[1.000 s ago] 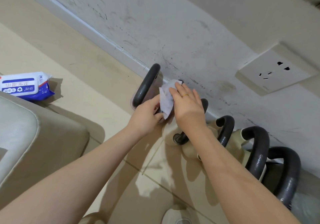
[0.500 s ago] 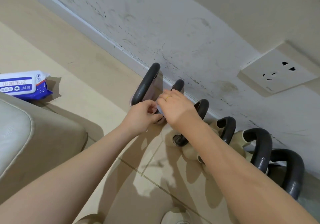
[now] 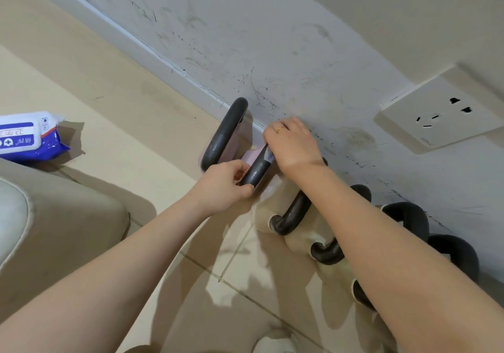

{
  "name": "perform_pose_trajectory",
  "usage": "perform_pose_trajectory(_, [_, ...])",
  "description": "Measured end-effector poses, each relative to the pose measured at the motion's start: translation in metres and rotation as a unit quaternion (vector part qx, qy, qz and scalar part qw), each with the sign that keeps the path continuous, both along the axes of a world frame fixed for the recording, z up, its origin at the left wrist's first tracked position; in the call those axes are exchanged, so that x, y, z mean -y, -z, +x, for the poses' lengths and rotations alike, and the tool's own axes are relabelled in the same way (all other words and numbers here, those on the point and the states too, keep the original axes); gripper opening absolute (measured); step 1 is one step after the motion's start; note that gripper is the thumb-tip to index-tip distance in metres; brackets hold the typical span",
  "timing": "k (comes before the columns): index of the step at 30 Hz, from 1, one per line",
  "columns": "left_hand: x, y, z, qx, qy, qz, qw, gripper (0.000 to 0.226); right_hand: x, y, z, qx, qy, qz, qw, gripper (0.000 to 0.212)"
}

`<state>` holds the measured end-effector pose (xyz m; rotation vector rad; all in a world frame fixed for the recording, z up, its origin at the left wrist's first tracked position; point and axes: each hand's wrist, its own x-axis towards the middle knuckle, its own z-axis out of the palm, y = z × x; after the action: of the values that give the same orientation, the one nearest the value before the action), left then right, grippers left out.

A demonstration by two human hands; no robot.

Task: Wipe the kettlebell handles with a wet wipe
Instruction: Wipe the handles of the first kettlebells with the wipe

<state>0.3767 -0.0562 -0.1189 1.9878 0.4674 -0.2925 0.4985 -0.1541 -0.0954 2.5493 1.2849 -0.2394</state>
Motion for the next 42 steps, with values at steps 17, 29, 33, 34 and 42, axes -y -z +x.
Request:
perform_pose_trajectory(17, [-0.017,-0.007,-0.021,-0.024,0.105,0.043,0.993,0.02,0.005,0.005,0.007,-0.265,0.137,0.161,0.941,0.026])
perform_pose_trajectory(29, [-0.015,0.003,-0.039,0.001,0.051,0.038,0.998,0.013,-0.012,-0.012,-0.047,-0.055,-0.209,0.035,0.976,0.023])
perform_pose_trajectory(33, [-0.013,0.005,-0.037,0.005,0.038,0.031,0.999,0.014,-0.009,-0.015,-0.036,-0.01,-0.12,0.013,0.993,0.03])
perform_pose_trajectory(34, [-0.013,0.004,-0.036,0.008,0.034,0.032,0.999,0.015,-0.009,-0.012,-0.038,-0.009,-0.093,0.018,0.995,0.025])
perform_pose_trajectory(42, [0.002,0.004,-0.024,0.027,0.02,0.054,0.998,0.017,-0.001,-0.012,-0.033,-0.018,-0.12,-0.057,0.991,0.028])
